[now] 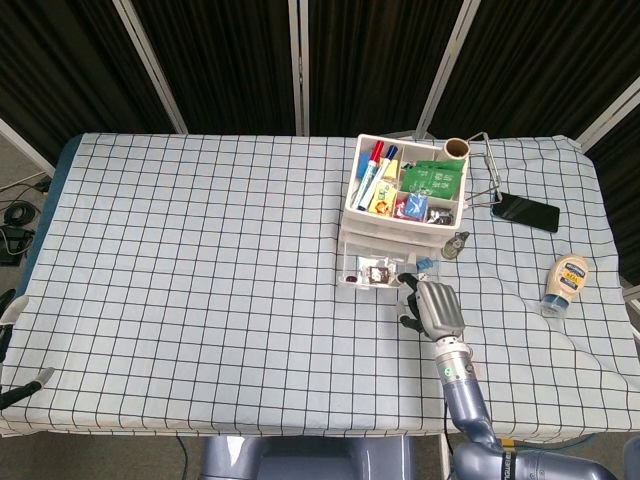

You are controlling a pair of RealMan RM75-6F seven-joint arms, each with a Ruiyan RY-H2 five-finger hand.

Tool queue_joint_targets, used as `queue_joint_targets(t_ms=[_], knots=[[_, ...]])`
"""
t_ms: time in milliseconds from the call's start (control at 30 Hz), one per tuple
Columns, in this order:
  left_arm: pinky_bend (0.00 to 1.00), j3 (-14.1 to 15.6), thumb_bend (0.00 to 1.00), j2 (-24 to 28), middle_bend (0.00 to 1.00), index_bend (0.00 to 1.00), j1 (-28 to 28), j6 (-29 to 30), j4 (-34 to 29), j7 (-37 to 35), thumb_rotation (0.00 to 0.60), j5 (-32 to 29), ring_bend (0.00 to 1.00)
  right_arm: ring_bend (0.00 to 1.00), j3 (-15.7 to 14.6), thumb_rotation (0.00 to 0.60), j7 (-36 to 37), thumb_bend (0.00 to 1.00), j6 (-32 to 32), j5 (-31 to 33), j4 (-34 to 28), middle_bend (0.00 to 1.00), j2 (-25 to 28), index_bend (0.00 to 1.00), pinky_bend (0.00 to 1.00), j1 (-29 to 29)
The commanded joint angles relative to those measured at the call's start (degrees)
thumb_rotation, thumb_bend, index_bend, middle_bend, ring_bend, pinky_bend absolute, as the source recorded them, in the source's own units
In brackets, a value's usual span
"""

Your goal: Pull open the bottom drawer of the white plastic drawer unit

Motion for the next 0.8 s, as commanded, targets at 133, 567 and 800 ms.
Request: queue_joint_targets(t_ms=[133,567,800], knots=[[0.0,0.02,0.02,0.0,0.0,0.0,0.12,0.21,-0.08,0.1,0.6,0.17,0.0,0.96,-0.15,0.6,-1.17,0.41,0.66,-0.35,-1.5,0.93,0.36,0.45,0.85,-0.52],[0.0,0.06,0.02,-0.02,0.0,0.0,0.24,0.34,-0.16,0.24,0.6,0.43,0.0,0.96,-1.67,0.6,-2.65,0.41,1.22,-1.42,-2.91,0.93,0.36,0.46,0.85,-1.69],[0.0,0.09,0.02,0.02,0.0,0.0,0.39,0.62,-0.19,0.2,0.6,0.67,0.0,0.96,-2.27,0.6,-2.82,0.41,1.57,-2.97,-3.52,0.93,-0.17,0.46,0.85,-2.17]])
